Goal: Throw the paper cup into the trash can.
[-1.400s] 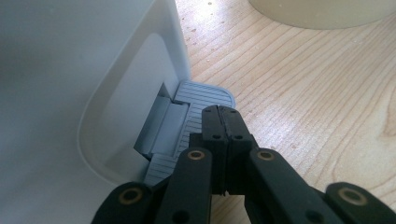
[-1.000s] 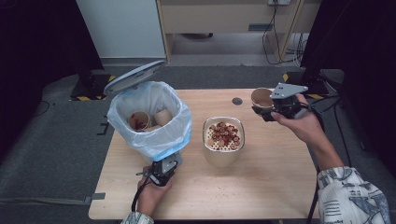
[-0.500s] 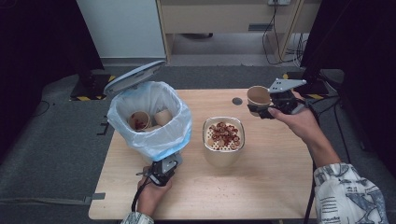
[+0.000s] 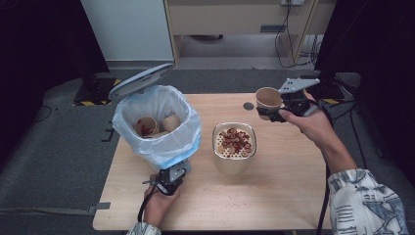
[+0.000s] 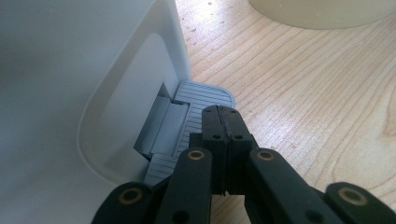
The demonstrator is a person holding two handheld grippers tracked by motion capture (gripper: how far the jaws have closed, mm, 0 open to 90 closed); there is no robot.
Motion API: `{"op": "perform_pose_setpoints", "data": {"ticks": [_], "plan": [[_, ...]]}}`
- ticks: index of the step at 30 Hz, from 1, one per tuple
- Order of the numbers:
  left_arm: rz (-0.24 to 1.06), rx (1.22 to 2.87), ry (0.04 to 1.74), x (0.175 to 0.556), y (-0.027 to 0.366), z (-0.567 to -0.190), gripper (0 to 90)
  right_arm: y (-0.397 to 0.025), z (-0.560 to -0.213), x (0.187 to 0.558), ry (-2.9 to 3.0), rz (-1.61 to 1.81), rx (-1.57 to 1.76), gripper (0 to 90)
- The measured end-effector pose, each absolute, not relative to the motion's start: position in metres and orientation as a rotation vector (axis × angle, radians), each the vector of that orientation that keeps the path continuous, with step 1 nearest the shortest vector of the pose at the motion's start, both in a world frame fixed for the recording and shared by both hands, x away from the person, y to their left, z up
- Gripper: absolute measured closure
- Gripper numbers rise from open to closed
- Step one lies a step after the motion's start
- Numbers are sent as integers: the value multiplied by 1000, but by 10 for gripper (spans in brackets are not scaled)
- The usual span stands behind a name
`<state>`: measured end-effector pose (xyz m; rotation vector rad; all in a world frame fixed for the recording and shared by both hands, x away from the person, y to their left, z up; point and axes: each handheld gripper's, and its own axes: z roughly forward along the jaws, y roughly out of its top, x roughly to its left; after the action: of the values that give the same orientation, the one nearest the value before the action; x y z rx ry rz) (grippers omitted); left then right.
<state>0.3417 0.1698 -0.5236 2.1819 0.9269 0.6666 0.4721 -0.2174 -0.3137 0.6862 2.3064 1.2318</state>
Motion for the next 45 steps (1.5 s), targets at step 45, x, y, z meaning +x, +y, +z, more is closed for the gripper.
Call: {"op": "perform_pose_setpoints", "data": {"ticks": [45], "plan": [[679, 2186, 922, 341, 169, -524, 888, -147, -278, 471, 2382, 1275, 665, 337]]}}
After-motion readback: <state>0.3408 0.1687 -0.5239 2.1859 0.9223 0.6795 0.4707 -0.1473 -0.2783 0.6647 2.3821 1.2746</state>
